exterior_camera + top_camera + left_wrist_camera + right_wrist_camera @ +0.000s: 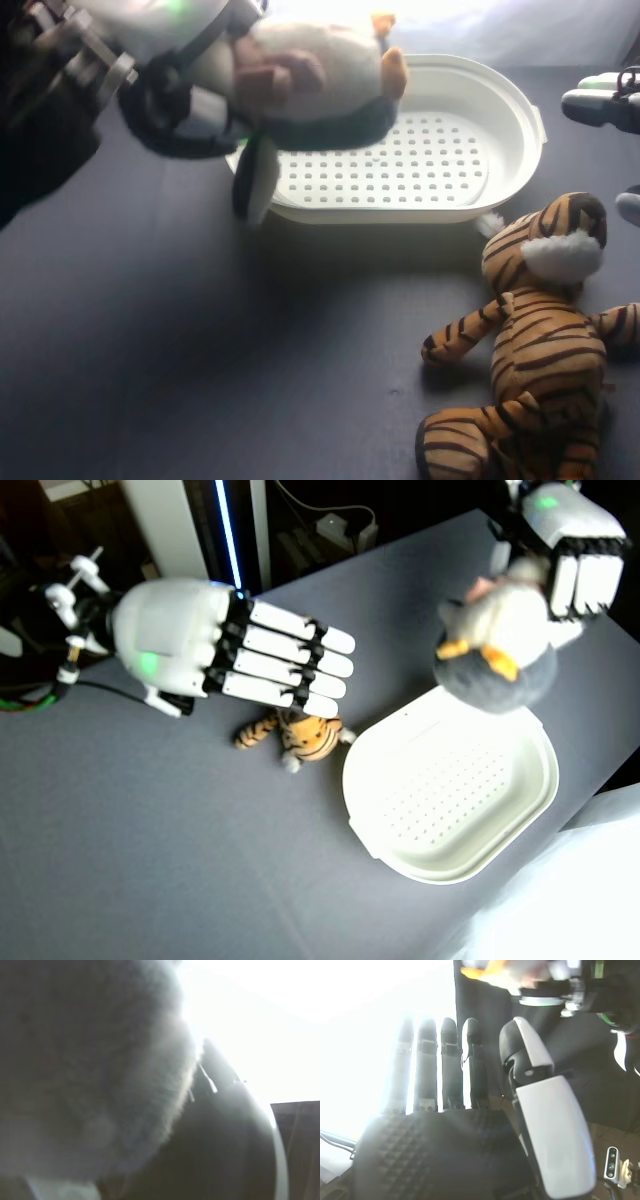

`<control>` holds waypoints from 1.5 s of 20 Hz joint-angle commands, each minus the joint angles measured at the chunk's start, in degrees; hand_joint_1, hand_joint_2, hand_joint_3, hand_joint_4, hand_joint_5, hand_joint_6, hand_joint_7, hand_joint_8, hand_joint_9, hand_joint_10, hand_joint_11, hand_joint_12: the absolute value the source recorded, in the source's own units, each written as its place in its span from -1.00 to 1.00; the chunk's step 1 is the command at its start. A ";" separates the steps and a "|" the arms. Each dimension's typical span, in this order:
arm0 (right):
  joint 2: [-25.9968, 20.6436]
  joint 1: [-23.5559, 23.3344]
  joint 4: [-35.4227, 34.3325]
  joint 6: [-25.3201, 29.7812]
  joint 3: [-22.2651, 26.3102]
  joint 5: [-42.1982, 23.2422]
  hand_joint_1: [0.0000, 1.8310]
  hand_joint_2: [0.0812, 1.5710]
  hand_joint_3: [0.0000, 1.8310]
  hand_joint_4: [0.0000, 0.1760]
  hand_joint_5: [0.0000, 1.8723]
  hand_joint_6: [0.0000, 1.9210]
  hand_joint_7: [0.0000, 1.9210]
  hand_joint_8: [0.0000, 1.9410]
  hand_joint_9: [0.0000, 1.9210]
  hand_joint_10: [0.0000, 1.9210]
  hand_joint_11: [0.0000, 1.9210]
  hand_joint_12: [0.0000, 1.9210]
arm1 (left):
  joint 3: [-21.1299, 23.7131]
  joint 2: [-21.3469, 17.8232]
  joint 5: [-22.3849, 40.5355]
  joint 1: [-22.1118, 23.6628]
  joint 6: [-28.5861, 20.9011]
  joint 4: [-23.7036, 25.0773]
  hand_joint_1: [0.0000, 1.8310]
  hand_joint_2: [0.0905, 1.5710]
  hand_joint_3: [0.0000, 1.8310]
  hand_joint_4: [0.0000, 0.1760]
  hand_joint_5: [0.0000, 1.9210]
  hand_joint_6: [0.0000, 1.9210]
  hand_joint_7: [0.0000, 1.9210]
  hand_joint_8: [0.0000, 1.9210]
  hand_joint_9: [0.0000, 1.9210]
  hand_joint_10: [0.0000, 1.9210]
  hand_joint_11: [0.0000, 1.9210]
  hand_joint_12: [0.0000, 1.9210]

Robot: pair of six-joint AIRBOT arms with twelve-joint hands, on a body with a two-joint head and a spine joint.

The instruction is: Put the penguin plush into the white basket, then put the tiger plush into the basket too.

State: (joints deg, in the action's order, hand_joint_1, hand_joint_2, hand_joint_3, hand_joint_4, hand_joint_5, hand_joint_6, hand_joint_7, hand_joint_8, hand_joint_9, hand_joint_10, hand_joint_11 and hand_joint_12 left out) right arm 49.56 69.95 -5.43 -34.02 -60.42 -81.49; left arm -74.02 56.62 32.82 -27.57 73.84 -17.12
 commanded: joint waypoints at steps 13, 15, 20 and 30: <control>-2.64 3.02 12.40 3.36 4.29 2.61 0.04 0.67 -1.00 -0.30 -0.48 -1.00 -0.54 -1.00 -0.53 -1.00 -0.53 -0.89 | 4.04 -1.17 7.46 -2.28 11.25 -6.58 0.09 0.02 -0.99 1.00 -1.00 -1.00 -1.00 -1.00 -1.00 -1.00 -1.00 -0.46; -2.63 2.68 14.09 3.46 4.04 7.12 0.05 0.68 -1.00 -0.11 -0.52 -1.00 -0.56 -1.00 -0.53 -1.00 -0.55 -0.92 | 7.04 -2.75 11.50 -3.94 10.79 -5.26 0.00 0.05 -1.00 1.00 -1.00 -1.00 -1.00 -1.00 -1.00 -1.00 -1.00 -0.48; -2.37 -1.29 19.58 2.22 2.23 20.79 0.18 0.60 -1.00 0.21 -0.58 -1.00 -0.60 -1.00 -0.54 -1.00 -0.51 -0.96 | 14.45 -6.96 24.11 -10.68 2.60 0.37 -0.08 -0.01 -1.00 1.00 -1.00 -1.00 -1.00 -1.00 -1.00 -1.00 -1.00 -0.79; 2.30 -4.03 20.92 -0.12 -0.01 30.40 0.43 0.69 -1.00 -1.00 -0.35 0.25 -0.52 0.70 -0.40 0.77 -0.57 0.28 | 19.81 -11.06 41.34 -21.43 -7.99 1.67 -0.05 -0.05 -1.00 1.00 -1.00 -1.00 -1.00 -1.00 -1.00 -1.00 -1.00 -1.00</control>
State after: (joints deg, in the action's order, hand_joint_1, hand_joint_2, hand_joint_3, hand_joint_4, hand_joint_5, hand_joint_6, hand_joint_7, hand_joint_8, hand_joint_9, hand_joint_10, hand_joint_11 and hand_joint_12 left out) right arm 51.55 66.19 16.49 -34.09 -60.16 -50.83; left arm -54.46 45.65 66.89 -49.63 65.91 -17.23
